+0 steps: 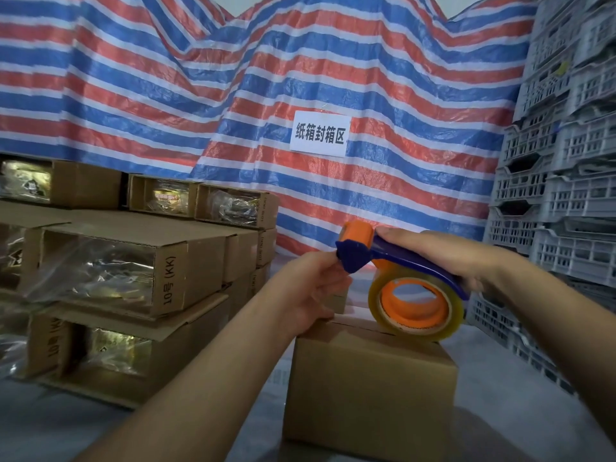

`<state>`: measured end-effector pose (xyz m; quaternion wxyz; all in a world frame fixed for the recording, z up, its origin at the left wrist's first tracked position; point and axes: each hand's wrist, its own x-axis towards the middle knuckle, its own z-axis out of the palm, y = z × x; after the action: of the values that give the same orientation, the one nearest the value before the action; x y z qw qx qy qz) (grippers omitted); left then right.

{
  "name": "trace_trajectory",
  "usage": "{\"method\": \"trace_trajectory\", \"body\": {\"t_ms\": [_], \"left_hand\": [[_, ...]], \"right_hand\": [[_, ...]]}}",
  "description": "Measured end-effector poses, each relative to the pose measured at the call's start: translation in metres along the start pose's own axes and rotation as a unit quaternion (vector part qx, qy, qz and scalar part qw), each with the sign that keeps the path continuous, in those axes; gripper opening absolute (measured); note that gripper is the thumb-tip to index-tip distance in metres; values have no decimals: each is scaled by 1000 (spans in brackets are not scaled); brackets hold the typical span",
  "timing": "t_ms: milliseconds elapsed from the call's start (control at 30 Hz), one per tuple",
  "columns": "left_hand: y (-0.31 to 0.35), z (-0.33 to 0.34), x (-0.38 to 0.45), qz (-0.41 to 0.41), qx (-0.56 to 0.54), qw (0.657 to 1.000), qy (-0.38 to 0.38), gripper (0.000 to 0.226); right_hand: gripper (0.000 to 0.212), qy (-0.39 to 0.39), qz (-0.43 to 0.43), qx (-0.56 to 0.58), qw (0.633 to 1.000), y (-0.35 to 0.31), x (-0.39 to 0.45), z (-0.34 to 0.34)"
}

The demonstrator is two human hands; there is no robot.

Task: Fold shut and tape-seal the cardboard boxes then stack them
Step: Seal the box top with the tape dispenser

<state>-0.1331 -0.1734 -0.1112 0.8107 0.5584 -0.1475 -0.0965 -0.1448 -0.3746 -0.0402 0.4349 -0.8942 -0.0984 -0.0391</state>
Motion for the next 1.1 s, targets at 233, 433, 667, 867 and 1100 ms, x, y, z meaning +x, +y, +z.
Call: {"method": "trace_trajectory", "body": {"t_ms": [233, 433, 667, 867, 1100], "left_hand": [[-14, -5, 1, 30, 45, 997, 61, 18], [-17, -2, -1, 41, 8, 994, 104, 17], [-21, -1, -3, 30, -97, 982, 158, 17], [-20, -23, -4, 75, 84, 975, 193, 17], [-30, -53, -12, 48, 300, 935, 184, 21]], "right_hand": [[57, -83, 68, -64, 992, -21, -2, -5], [54, -112, 126, -50, 984, -22, -5, -14], [53, -154, 127, -62, 978, -23, 2, -8], [52, -170, 109, -88, 975, -26, 9, 1], [52, -138, 116, -216, 960, -40, 17, 15]]}}
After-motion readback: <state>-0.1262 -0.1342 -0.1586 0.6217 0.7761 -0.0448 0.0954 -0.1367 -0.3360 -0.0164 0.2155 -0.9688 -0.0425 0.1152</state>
